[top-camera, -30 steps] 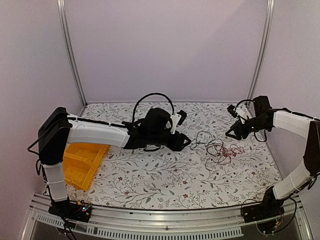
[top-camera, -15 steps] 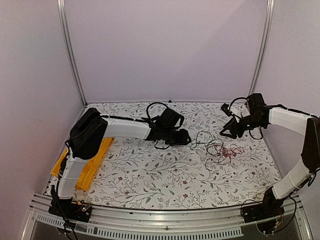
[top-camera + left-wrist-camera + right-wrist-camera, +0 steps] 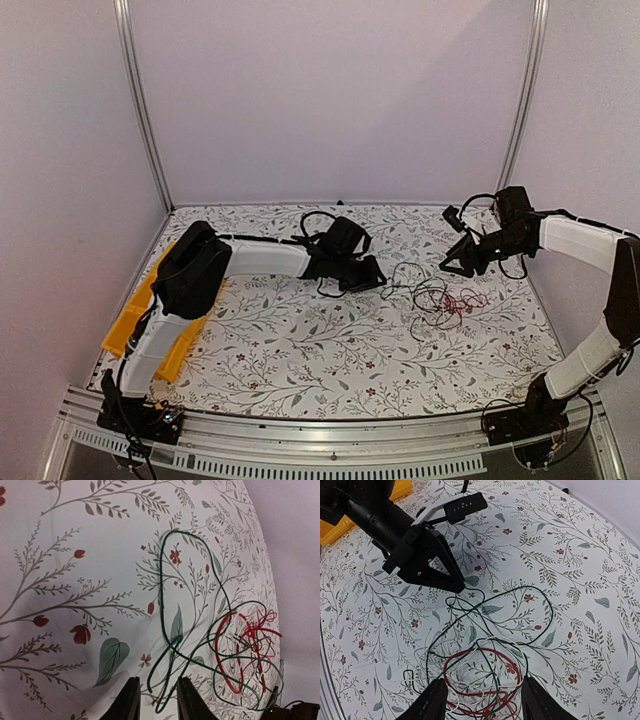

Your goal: Untangle the cables

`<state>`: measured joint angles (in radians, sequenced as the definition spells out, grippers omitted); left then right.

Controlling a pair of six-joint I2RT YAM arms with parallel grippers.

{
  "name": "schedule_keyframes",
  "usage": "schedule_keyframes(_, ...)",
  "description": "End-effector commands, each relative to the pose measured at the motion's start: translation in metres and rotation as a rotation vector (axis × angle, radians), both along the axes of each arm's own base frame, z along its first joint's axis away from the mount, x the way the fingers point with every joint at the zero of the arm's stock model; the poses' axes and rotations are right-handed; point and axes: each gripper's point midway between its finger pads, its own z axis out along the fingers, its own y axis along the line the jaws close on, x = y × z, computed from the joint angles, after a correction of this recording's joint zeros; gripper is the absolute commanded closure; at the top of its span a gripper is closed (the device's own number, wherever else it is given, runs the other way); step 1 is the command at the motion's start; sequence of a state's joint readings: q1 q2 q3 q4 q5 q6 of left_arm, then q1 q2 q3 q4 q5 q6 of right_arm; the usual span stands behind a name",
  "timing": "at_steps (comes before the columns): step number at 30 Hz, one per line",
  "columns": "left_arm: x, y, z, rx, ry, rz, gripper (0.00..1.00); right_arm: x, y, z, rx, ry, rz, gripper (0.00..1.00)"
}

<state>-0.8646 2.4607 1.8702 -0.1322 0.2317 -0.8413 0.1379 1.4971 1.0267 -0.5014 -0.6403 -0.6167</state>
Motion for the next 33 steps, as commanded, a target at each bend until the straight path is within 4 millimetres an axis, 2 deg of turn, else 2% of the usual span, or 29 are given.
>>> schedule_keyframes(1, 0.008, -0.005, 0.002, -0.037, 0.016, 0.002, 0.74, -0.003, 0.004, 0.006, 0.025, -0.004, 0.005, 0.46)
schedule_keyframes(6, 0.013, -0.006, 0.000, -0.044, 0.014, 0.013, 0.81, -0.003, 0.004, 0.005, 0.027, -0.002, 0.005, 0.46)
schedule_keyframes(11, 0.019, -0.004, 0.001, -0.039, -0.015, 0.015, 1.00, -0.003, 0.007, 0.005, 0.037, 0.007, 0.014, 0.46)
schedule_keyframes(12, 0.019, -0.005, 0.006, -0.042, -0.031, 0.007, 1.00, -0.002, 0.008, 0.005, 0.038, 0.004, 0.017, 0.46)
schedule_keyframes(14, 0.018, -0.006, 0.021, -0.053, -0.080, -0.023, 1.00, -0.001, 0.012, 0.007, 0.025, -0.009, 0.029, 0.46)
schedule_keyframes(17, 0.011, -0.004, 0.055, -0.072, -0.176, -0.065, 1.00, 0.000, 0.027, 0.010, -0.011, -0.050, 0.071, 0.44)
schedule_keyframes(20, 0.001, 0.006, 0.082, -0.072, -0.237, -0.083, 1.00, -0.003, 0.048, 0.010, -0.027, -0.092, 0.145, 0.40)
schedule_keyframes(23, -0.012, 0.015, 0.108, -0.088, -0.260, -0.095, 1.00, 0.002, 0.064, 0.009, -0.008, -0.137, 0.184, 0.32)
schedule_keyframes(28, -0.034, 0.019, 0.142, -0.153, -0.278, -0.127, 1.00, 0.012, 0.093, 0.004, 0.033, -0.141, 0.229, 0.20)
schedule_keyframes(33, -0.051, 0.021, 0.159, -0.176, -0.284, -0.150, 1.00, 0.017, 0.129, -0.003, 0.081, -0.112, 0.263, 0.15)
